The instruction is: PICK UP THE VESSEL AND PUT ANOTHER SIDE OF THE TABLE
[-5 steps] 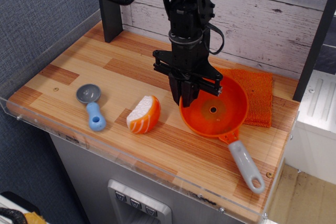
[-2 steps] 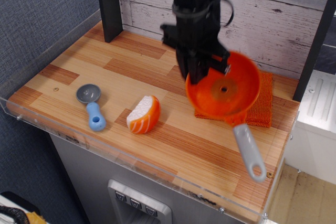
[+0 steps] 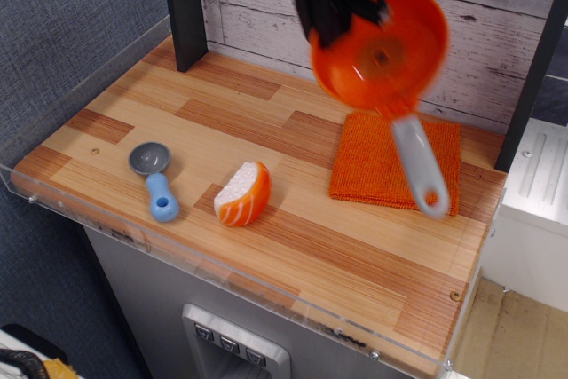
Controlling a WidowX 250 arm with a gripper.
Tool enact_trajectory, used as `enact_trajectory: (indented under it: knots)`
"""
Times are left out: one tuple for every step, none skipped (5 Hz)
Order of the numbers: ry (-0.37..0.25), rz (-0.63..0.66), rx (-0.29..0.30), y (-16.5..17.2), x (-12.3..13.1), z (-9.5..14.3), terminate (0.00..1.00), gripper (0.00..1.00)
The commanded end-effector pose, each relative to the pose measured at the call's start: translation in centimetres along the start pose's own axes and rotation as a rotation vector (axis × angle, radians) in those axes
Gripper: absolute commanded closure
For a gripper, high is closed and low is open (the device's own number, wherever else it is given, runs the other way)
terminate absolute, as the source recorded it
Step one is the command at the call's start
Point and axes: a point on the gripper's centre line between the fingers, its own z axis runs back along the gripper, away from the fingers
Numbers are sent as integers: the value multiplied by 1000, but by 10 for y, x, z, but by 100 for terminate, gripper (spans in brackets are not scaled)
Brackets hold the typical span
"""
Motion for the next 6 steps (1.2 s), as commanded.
enact_trajectory:
  knots:
    - [-70, 111, 76, 67, 0, 32, 0, 100]
    - [-18, 161, 110, 101, -12, 23, 0, 100]
    - [15, 221, 137, 133, -27, 13, 0, 100]
    - [73, 237, 126, 147, -37, -12, 0, 100]
    - [141, 236, 108, 151, -47, -39, 0, 100]
    - [198, 223, 78, 149, -58, -65, 0, 100]
